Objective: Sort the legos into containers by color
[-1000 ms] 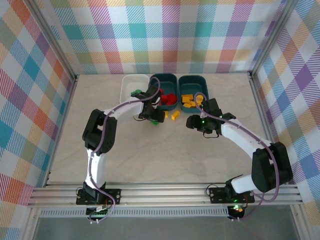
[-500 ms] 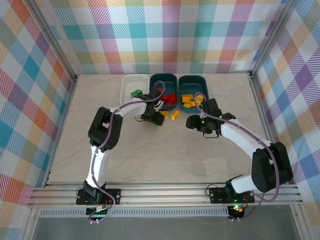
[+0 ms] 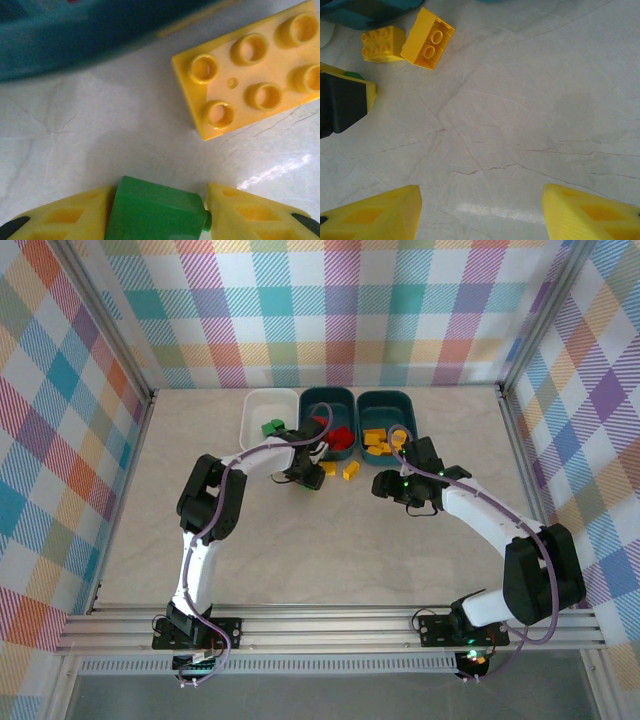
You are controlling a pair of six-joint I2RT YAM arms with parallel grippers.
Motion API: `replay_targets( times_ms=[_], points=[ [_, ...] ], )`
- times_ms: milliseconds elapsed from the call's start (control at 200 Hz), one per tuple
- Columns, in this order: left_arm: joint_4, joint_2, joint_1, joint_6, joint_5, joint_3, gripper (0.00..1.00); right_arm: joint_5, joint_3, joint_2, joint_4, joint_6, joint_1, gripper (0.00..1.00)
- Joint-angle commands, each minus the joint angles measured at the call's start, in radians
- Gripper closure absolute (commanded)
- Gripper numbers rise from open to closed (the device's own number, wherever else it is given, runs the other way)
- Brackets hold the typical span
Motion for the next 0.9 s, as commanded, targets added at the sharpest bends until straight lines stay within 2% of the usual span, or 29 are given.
replay_targets(
  times_ms=[0,415,610,750,895],
  points=[
    [0.026,-0.008,-0.027,-0.007,0.019,-0.039,0.56,0.000,0.000,-0.018,-0.002,0.001,0.005,0.36],
    [-0.023,-0.102,-0.026,-0.037,0.015,-0.008,0.57,-0.005,-0.002,-0.022,0.003,0.006,0.006,0.36],
    [-0.094,-0.148,-0.015,-0.038,-0.029,0.106,0.58,-0.005,0.001,-0.024,0.002,0.004,0.006,0.36],
    [-0.150,-0.123,0.057,-0.055,-0.030,0.243,0.59,-0.010,0.008,-0.017,0.006,0.008,0.008,0.36],
    [-0.217,-0.024,0.173,-0.108,-0.006,0.395,0.59,-0.010,0.014,-0.012,0.008,0.008,0.011,0.36]
  ],
)
